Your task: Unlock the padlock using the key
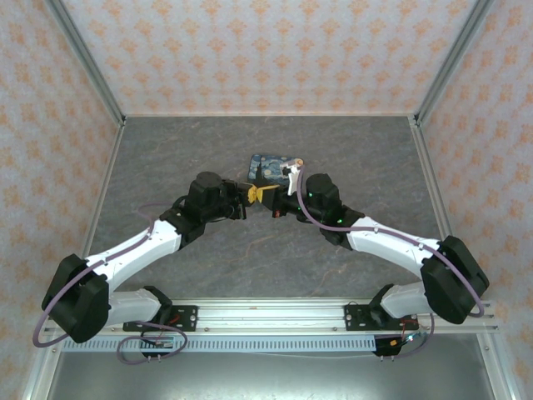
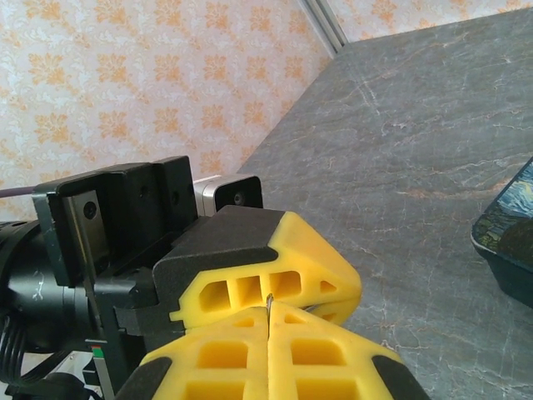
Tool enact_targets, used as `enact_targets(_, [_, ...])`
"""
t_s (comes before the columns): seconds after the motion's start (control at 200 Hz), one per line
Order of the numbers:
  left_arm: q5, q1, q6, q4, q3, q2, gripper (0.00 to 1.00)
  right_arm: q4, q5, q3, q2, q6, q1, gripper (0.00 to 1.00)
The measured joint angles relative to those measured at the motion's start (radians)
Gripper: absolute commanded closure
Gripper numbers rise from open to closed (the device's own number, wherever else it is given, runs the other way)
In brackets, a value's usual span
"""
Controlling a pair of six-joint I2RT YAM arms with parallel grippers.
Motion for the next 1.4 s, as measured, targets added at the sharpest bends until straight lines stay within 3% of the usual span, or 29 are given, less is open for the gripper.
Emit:
enact_targets(0.07, [-0.005,0.000,0.019,-0.004,0.000,0.000,1.00,-0.014,0.006,0.000,-0.006,0.000,0.000,0.99])
enact_targets(0.225, [-0.063,-0.006,0.154,-0.100,0.038,-0.032,1.00,-0.048,0.018,-0.016,-0.047,0.013,0.009,0.67])
enact_targets(0.385, [-0.212,-0.006,0.418,-0.212,0.111,-0.131,1.00,-0.074,0.043,-0.029,-0.116,0.039,0.006,0.48])
enact_targets(0.606, [-0.287,-0.006,0.826,-0.113,0.119,-0.236,1.00,0.045,-0.041,-0.089,-0.163,0.187,-0.049,0.32])
enact_targets(0.746, [-0.237,-0.006,1.023,0.060,0.069,-0.238,1.00,0.208,-0.114,-0.117,-0.159,0.312,-0.055,0.30])
enact_targets(0.946, [-0.131,-0.027,1.180,0.243,0.052,-0.227,1.00,0.420,-0.181,-0.093,-0.108,0.433,-0.053,0.31])
enact_targets(1.111, [-0.079,-0.058,1.241,0.321,0.060,-0.227,1.00,0.504,-0.200,-0.040,-0.050,0.474,-0.040,0.32])
enact_targets(1.401, [-0.069,-0.070,1.265,0.353,0.066,-0.227,1.00,0.567,-0.210,0.019,-0.014,0.509,-0.032,0.45])
